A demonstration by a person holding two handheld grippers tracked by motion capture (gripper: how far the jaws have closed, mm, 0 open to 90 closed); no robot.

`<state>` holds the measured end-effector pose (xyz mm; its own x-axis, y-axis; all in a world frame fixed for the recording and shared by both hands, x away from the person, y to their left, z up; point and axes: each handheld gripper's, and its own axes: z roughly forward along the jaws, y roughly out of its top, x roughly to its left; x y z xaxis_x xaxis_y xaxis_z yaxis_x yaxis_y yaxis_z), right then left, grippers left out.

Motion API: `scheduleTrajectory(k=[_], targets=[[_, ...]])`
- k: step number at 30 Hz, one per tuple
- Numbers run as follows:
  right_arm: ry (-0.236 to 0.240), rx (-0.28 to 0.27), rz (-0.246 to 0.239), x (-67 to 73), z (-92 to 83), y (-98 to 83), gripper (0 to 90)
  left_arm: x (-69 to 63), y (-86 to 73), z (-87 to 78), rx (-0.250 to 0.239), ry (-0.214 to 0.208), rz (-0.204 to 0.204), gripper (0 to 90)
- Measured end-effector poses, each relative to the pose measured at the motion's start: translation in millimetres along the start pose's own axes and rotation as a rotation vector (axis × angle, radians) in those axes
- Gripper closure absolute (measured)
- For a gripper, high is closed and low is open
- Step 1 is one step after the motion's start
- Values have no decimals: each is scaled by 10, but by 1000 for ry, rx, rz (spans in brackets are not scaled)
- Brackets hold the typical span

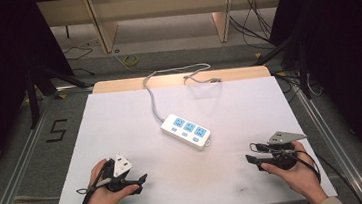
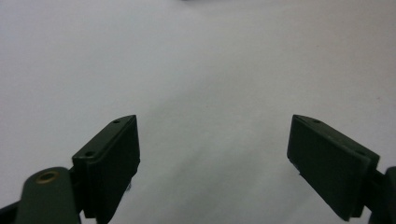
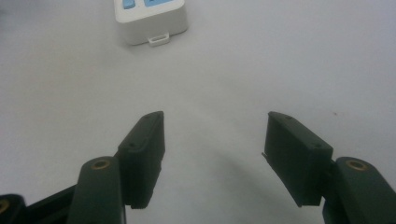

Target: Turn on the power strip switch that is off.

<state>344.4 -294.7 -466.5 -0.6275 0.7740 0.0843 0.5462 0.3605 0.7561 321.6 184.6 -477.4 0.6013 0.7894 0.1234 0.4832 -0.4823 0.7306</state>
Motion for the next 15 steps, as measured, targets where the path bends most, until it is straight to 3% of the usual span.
scheduleTrajectory(k=[15], targets=[[12,86,-49,66,-29,96,695,31,-16,-1,6,28,-15,176]])
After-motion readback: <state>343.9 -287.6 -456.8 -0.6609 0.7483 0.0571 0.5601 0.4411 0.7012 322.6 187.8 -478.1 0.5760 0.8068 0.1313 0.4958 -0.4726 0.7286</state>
